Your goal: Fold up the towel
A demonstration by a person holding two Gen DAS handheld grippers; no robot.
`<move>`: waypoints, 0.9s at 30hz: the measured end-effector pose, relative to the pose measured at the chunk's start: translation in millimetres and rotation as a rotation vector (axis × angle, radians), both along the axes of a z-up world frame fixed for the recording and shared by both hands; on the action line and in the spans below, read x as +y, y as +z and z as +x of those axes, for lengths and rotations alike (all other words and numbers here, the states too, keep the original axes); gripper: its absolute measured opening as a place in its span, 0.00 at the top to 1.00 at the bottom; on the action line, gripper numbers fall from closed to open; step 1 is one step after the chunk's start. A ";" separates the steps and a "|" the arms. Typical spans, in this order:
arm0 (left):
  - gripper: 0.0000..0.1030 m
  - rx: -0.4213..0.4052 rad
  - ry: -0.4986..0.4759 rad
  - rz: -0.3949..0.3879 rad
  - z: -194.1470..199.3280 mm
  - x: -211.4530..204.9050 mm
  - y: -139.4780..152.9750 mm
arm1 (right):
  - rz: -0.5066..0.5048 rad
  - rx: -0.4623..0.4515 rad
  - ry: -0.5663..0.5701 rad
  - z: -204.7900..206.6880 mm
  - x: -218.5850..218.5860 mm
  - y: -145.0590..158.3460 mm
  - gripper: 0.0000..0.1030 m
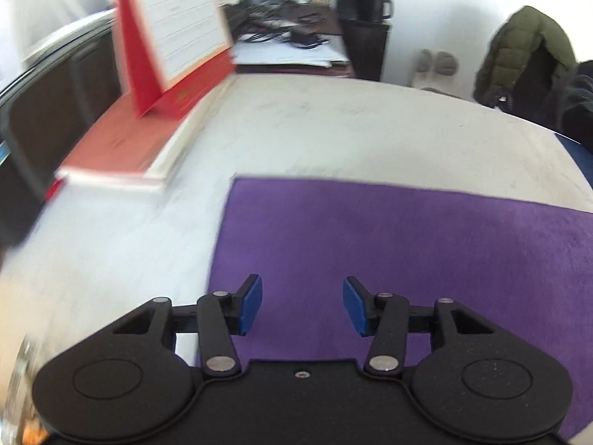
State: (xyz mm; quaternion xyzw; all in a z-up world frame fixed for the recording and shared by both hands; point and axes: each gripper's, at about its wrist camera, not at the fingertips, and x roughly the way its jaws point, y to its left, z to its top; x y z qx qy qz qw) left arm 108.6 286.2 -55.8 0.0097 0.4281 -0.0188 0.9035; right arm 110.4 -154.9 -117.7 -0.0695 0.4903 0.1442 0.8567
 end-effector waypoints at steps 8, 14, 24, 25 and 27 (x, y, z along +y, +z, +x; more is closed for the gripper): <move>0.54 0.014 -0.130 -0.003 64.5 -25.5 -34.6 | -0.017 0.048 -0.052 10.1 4.8 -0.8 0.04; 0.53 0.021 -0.127 0.018 64.5 -23.8 -41.8 | -0.022 0.064 -0.065 12.7 6.1 -1.4 0.02; 0.53 0.117 0.080 0.027 -23.9 4.5 -34.0 | -0.007 0.037 -0.022 7.8 1.2 -3.7 0.00; 0.53 0.127 0.097 0.029 -35.9 5.9 -33.2 | -0.006 0.033 -0.014 6.6 0.4 -3.8 0.00; 0.53 0.146 0.130 0.035 -61.6 7.4 -32.0 | -0.004 0.027 0.000 4.4 -0.9 -3.7 0.00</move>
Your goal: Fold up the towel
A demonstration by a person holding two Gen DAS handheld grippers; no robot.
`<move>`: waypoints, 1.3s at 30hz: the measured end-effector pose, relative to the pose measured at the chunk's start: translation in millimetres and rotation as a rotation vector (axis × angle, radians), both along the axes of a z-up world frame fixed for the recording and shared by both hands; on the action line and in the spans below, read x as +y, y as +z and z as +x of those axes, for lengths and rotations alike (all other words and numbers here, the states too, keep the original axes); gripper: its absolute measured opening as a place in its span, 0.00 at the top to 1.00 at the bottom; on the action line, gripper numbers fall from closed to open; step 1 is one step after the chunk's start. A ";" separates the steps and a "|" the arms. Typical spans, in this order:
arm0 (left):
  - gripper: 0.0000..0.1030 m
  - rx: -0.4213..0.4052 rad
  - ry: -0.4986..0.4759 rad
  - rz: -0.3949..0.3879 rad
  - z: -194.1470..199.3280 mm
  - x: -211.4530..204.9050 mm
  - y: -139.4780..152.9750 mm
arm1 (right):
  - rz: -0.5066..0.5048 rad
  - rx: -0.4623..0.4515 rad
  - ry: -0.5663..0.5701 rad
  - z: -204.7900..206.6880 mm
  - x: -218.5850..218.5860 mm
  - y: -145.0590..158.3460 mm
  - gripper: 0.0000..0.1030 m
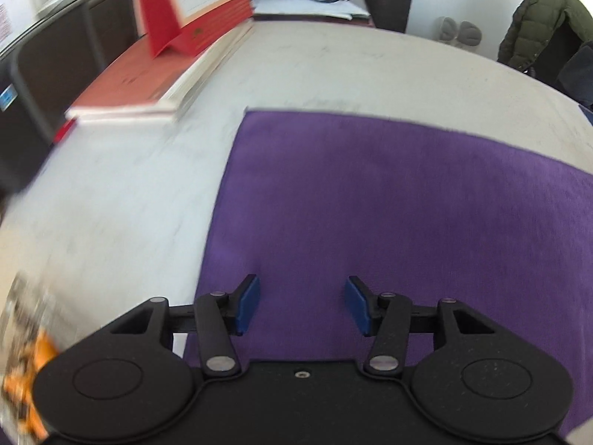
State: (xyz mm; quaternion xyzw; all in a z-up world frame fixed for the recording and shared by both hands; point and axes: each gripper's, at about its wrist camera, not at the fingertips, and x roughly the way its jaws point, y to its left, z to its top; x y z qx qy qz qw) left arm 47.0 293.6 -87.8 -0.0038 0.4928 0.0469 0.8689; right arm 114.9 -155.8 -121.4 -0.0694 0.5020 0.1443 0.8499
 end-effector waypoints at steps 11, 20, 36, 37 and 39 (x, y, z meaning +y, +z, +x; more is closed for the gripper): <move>0.48 0.029 0.161 -0.014 -104.6 -2.7 2.5 | 0.022 -0.058 0.034 -9.2 -5.1 0.0 0.00; 0.39 -0.287 0.232 -0.129 -140.6 -28.9 76.0 | 0.118 -0.125 0.061 -17.3 -18.1 22.1 0.01; 0.00 -0.980 0.196 -0.164 -193.8 -146.0 250.9 | 0.772 -0.643 0.048 -113.6 -89.3 209.1 0.00; 0.00 -0.967 0.139 -0.175 -195.2 -150.5 251.3 | 0.771 -0.652 0.050 -119.3 -92.0 216.4 0.00; 0.00 -0.930 0.051 -0.227 -196.1 -155.1 251.7 | 0.763 -0.675 0.037 -133.0 -96.0 232.0 0.00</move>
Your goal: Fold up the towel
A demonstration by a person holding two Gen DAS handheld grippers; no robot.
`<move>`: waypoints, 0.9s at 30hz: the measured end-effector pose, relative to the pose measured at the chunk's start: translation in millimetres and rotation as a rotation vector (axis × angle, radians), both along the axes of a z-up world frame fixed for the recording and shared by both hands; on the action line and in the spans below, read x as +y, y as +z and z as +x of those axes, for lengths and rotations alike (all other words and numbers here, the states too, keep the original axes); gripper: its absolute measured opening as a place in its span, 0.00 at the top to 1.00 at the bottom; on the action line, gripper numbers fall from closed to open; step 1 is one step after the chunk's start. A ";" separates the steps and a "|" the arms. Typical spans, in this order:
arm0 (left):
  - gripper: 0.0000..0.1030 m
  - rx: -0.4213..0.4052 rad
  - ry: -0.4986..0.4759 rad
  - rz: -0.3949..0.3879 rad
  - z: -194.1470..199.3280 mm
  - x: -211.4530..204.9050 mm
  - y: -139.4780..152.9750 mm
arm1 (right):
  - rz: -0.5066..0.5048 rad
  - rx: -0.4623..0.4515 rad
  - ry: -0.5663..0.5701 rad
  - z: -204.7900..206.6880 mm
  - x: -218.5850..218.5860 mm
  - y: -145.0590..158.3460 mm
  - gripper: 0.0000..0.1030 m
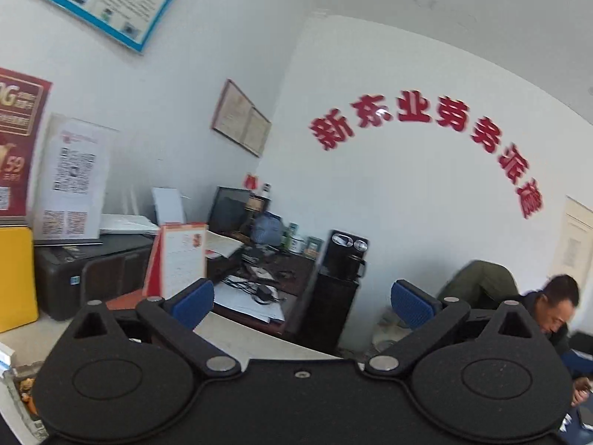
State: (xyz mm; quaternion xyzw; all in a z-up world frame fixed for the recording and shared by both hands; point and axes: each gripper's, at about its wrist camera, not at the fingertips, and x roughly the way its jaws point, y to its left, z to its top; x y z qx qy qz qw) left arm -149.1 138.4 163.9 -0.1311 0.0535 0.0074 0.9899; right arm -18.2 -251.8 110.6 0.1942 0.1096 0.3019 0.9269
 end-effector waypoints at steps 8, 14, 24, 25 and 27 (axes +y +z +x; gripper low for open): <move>0.00 -0.044 -0.048 -0.098 -18.6 -7.5 -1.1 | 0.196 -0.189 -0.092 -55.2 -26.5 26.8 0.00; 0.00 -0.128 -0.138 -0.111 -40.4 -11.8 1.3 | 0.442 -0.198 0.043 -40.1 -51.4 16.9 0.00; 0.01 0.323 0.149 -0.058 -6.8 3.4 -29.8 | 0.177 -0.037 0.065 0.7 -14.5 -7.4 0.00; 0.01 0.397 0.203 -0.028 -1.4 6.2 -37.6 | 0.117 -0.036 0.038 1.4 -6.6 -11.1 0.00; 0.01 0.503 0.264 0.000 5.5 13.0 -51.9 | -0.005 -0.034 -0.015 2.8 9.7 -18.2 0.00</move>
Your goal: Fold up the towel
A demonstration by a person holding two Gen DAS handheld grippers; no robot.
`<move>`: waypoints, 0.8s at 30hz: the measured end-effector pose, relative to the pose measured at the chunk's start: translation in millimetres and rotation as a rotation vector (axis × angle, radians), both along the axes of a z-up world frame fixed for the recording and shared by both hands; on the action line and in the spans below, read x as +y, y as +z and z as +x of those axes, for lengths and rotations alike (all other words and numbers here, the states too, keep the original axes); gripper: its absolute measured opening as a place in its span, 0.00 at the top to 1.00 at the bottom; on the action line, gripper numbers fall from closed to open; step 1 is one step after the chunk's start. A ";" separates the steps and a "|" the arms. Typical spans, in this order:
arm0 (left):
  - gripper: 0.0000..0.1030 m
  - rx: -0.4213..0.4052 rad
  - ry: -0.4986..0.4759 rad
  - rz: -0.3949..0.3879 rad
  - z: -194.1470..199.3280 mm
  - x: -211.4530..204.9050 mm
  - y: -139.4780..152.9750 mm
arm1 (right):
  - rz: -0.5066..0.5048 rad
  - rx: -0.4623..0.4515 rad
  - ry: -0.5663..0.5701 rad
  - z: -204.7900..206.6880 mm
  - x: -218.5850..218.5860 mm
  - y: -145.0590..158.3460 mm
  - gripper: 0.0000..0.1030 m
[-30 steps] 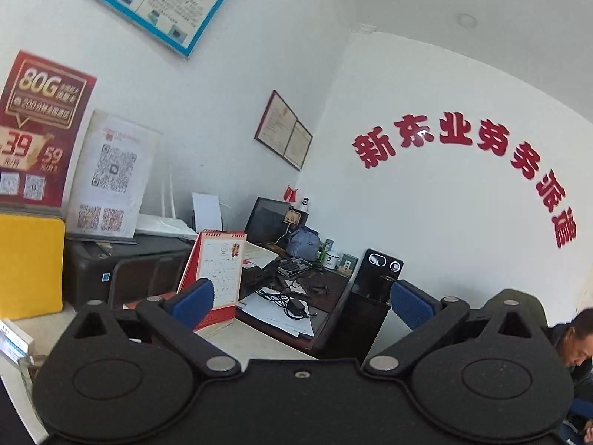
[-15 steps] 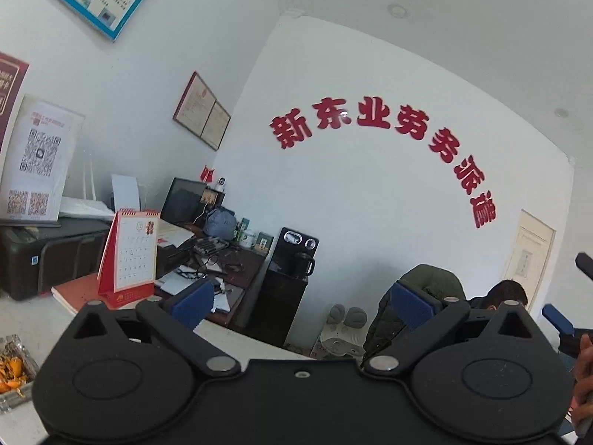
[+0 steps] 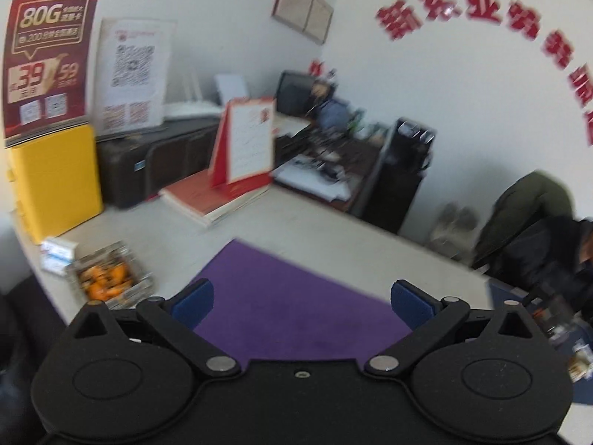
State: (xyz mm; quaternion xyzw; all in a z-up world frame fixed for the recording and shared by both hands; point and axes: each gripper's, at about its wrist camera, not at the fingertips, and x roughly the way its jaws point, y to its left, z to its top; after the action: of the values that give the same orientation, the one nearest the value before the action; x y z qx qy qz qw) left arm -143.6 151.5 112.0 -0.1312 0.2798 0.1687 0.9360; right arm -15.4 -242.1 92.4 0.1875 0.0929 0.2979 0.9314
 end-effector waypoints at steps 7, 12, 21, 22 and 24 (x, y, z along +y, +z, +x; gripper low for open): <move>0.01 0.202 0.093 -0.053 4.4 43.8 -54.7 | -0.379 0.065 -0.107 12.6 45.3 -39.9 0.00; 0.01 0.270 0.140 -0.066 12.2 89.8 -95.4 | -0.503 0.108 -0.119 19.9 61.7 -51.5 0.00; 0.01 0.297 0.174 -0.164 46.1 164.2 -148.8 | -0.493 0.376 -0.240 58.5 86.6 -66.7 0.00; 0.01 0.295 0.163 -0.165 49.1 166.1 -150.8 | -0.495 0.377 -0.236 59.7 91.6 -66.6 0.00; 0.01 0.290 0.146 -0.167 54.5 170.0 -154.5 | -0.500 0.377 -0.228 62.0 102.7 -66.3 0.00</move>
State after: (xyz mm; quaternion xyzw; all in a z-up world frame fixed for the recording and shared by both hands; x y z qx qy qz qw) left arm -89.2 321.5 -42.5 -0.2024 0.4147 0.2296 0.8569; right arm 46.6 -139.3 26.1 0.0140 0.3121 0.1197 0.9424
